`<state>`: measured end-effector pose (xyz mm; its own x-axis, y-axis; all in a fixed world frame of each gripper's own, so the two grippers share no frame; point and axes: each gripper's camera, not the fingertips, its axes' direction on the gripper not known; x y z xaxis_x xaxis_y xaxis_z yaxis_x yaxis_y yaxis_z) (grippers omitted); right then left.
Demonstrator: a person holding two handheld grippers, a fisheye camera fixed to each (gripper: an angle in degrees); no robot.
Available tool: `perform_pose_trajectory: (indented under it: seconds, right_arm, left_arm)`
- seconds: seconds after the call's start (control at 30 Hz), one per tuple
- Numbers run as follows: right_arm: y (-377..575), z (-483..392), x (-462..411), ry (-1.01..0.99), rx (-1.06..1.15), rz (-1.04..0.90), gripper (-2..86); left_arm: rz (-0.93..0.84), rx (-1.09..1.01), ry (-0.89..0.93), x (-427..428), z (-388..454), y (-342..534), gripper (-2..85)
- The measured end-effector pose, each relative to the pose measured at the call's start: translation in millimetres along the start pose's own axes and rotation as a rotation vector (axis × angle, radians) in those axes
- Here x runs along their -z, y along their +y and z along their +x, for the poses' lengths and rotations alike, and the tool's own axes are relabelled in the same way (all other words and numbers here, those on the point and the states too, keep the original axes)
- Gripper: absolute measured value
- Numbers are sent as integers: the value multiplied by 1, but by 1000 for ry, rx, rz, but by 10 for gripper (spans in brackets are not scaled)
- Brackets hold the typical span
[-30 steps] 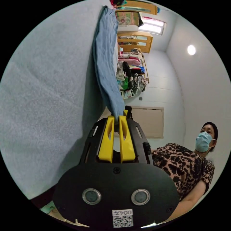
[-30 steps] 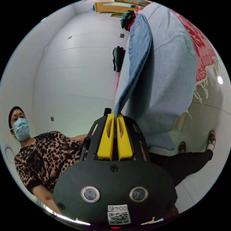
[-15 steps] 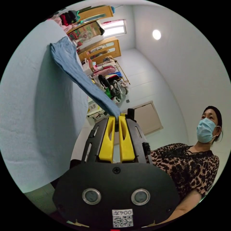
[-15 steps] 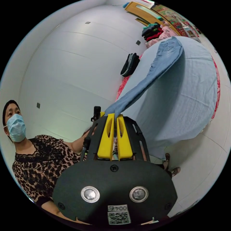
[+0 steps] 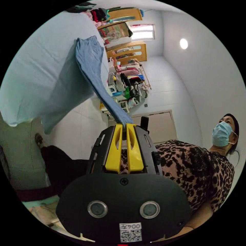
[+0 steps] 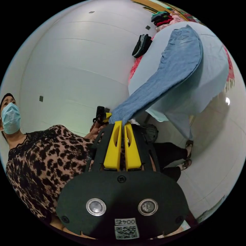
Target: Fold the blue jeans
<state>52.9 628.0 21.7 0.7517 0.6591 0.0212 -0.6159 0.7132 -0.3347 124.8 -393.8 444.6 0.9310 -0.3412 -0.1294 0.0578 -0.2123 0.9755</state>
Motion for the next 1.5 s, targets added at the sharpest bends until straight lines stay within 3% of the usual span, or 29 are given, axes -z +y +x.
perform_pose_trajectory:
  seconds: [0.17, 0.3, 0.5, 0.77, 1.07, 1.5]
  right_arm:
    - [9, -8, 5, -21, -27, 81, -4]
    - [-38, -51, 34, 85, 141, 179, -4]
    - [-143, -96, 67, 231, 309, 266, -3]
    - [-284, -93, 97, 363, 312, 324, -3]
    - [-432, -18, 116, 423, 222, 262, -3]
    - [-586, 193, 123, 269, -67, 121, -1]
  left_arm:
    - [-40, -70, -63, -9, 32, -12, 32]
    - [-56, -206, -77, -13, 77, -65, 32]
    - [-81, -397, -92, -13, 143, -198, 32]
    - [-124, -522, -175, -38, 181, -381, 33]
    - [-111, -484, -315, -87, 156, -531, 32]
    - [-157, -237, -484, -179, 43, -693, 33]
